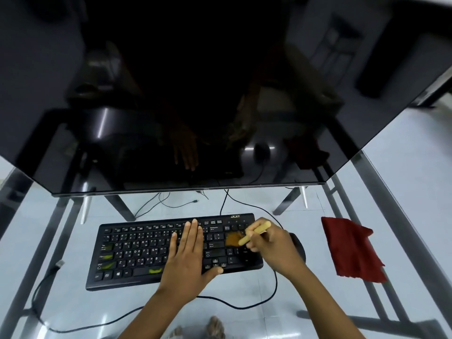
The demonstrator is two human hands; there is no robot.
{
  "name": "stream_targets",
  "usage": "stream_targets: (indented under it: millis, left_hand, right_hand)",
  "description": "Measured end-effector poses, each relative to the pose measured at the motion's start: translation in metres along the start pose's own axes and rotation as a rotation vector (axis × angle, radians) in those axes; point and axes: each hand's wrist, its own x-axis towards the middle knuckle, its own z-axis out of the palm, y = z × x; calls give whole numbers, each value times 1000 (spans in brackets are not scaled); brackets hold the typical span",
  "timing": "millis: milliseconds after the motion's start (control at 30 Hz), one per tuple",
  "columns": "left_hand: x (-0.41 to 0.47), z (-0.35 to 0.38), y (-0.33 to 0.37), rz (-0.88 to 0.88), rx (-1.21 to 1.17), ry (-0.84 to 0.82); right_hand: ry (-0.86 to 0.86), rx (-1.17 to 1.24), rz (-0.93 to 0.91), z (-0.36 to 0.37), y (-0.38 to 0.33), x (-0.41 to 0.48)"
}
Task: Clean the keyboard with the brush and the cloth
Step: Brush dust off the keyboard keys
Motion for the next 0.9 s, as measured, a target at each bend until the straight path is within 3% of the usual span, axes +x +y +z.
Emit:
stream_targets:
  millis: [133,167,267,300,367,433,500,567,633,700,767,833,900]
  left_hand:
    - [0,0,0,3,5,6]
    - [-1,0,0,3,4,5]
    - [-1,0,-1,5,4,2]
    - [-1,-1,-1,5,3,0]
    - [-1,-2,0,5,-5,-6]
    - [0,-3,1,4,-9,-4]
    - [0,-4,1,3,-6,-10]
    - [-1,-5,0,5,-5,-20]
    - [-1,-6,0,6,-4,-31]
    - [-1,-6,1,4,2,-30]
    - [-1,-6,0,1,14,-30]
    - [0,-6,0,-2,18,-28]
    - [0,-7,1,2,19,-34]
  right_hand:
    - [338,-90,-44,-9,13,0]
    - [318,10,-27,-10,15,-1]
    - [37,99,-3,-7,10,-9]
    - [38,29,-12,-5,14,-10]
    - [213,-91,-59,-6,20,-10]
    - [253,17,-36,-8,18,-12]
    - [34,139,34,-4,15,-14]
    - [-86,58,31,-1,14,-18]
    - [119,-83,-3,-2,23,-16]
    - [301,-77,-35,-6,21,-17]
    - [174,53,4,-4,17,-17]
    - [-4,-2,-5,1,17,-19]
    - [136,-112,-48,-3,25,-17]
